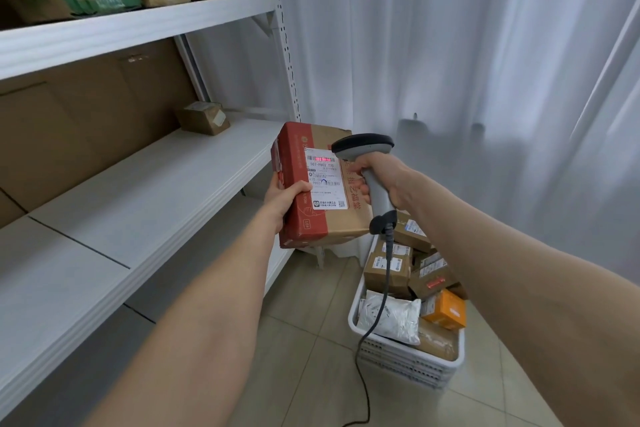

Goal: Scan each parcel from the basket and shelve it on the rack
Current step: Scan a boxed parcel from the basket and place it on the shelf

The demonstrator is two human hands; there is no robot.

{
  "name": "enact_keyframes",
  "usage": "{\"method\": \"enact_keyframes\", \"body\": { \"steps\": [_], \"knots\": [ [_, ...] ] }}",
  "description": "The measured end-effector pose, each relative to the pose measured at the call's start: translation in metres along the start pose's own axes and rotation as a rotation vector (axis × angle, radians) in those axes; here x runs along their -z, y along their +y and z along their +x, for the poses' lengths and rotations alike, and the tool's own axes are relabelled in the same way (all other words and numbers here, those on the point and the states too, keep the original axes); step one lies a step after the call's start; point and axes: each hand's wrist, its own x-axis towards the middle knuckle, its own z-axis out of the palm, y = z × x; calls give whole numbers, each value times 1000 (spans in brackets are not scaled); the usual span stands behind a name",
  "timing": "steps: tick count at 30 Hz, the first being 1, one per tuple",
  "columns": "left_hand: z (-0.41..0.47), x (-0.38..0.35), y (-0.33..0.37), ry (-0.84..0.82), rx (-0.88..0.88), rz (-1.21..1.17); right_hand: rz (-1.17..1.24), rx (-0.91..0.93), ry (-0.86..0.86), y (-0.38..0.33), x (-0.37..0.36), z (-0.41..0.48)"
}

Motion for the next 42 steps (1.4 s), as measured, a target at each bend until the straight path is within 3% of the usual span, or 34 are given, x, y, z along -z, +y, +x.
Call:
{"method": "enact_keyframes", "body": {
  "steps": [22, 42],
  "knots": [
    [-19, 10, -4, 67, 36, -40, -14, -70, -80, -5, 0, -6],
    [0, 59, 2, 95, 37, -105, -190, -144, -108, -7, -40, 12]
  ]
}}
